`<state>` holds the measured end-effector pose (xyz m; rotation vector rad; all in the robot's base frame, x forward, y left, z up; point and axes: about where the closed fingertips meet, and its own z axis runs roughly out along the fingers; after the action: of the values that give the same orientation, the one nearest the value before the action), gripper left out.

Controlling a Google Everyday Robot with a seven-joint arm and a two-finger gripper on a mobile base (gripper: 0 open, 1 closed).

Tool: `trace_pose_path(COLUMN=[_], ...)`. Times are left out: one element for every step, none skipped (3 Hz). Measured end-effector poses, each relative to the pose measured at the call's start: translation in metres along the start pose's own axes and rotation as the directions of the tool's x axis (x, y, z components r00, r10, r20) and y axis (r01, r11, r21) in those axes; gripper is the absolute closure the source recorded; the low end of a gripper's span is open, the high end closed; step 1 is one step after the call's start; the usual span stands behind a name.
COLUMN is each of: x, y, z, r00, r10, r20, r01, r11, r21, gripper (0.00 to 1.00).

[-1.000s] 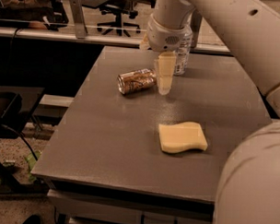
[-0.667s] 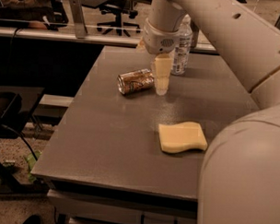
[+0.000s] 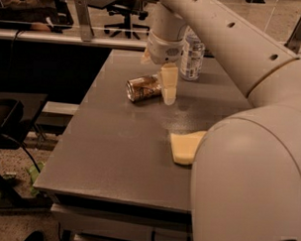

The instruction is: Place orange can upright

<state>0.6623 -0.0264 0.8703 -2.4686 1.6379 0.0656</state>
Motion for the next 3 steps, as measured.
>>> trace_pose_path(x=[0.0, 0.001, 0.002], y=[-0.003, -0.007, -0.011], z=[0.012, 0.022, 0.028], r00=[1.0, 1.0, 1.0], r10=[-0.007, -0.002, -0.003], r20=[-0.002, -0.007, -0.018], r01=[0.007, 0.002, 0.002], r11=[0.9998, 0.9993, 0.9989], r21=[-0.021, -0.038, -0.048], gripper=[0.0, 0.15, 0.39])
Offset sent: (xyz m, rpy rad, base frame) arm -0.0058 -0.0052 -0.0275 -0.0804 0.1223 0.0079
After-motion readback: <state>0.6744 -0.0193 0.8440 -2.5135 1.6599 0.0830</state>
